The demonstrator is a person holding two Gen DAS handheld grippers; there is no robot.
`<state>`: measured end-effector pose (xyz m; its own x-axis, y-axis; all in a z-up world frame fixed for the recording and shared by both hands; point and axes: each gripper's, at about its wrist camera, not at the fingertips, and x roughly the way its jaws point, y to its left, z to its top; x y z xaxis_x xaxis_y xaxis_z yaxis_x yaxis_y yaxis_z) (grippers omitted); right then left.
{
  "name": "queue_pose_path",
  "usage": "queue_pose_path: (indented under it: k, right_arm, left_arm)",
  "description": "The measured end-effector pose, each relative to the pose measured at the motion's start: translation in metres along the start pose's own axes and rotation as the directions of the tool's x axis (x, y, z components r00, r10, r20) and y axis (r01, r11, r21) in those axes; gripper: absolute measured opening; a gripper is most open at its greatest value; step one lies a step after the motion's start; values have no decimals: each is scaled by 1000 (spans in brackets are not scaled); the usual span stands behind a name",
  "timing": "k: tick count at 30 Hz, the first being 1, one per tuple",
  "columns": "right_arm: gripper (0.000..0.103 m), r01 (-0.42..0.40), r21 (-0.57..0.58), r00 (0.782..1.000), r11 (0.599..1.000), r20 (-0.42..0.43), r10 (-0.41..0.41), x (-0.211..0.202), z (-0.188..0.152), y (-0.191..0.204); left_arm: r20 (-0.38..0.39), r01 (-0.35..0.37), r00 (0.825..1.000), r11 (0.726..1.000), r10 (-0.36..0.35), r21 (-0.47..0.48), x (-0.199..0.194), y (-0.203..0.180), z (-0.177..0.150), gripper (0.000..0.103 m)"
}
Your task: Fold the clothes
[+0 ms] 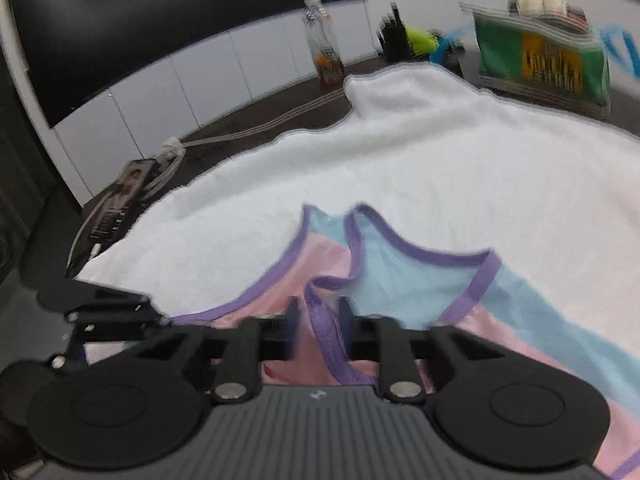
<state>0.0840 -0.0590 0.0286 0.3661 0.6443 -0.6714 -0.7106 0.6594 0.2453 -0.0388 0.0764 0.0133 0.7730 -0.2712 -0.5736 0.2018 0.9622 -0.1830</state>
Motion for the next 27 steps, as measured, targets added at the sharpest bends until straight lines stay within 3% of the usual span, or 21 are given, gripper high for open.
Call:
queue_pose_path:
  k: [5, 8, 11, 13, 15, 20, 27]
  right_arm:
    - [4, -22, 58, 999, 998, 44, 20, 5, -1, -10]
    - [4, -50, 75, 996, 996, 73, 45, 3, -2, -16]
    - [4, -68, 66, 997, 995, 52, 65, 7, -1, -14]
    - [5, -74, 61, 996, 995, 52, 71, 7, -1, -13]
    - [5, -74, 57, 996, 996, 53, 71, 6, -1, -12]
    - [6, -79, 51, 995, 996, 56, 76, 4, 0, -10]
    - [6, -90, 59, 995, 994, 48, 87, 5, -1, -13]
  left_arm:
    - [-1, -4, 1000, 988, 4, -152, -11, 14, -11, 0]
    - [23, 0, 1000, 985, 4, -172, -25, 11, -19, 0]
    - [65, -83, 994, 996, 85, -34, -26, -4, -16, 4]
    - [107, -161, 982, 984, 153, 72, -25, -16, -13, 17]
    - [113, -162, 983, 975, 146, 150, -18, -24, -7, 23]
    - [46, -152, 988, 950, 145, 272, 3, -39, -4, 24]
    - [35, -129, 992, 920, 125, 369, -2, -42, -6, 25]
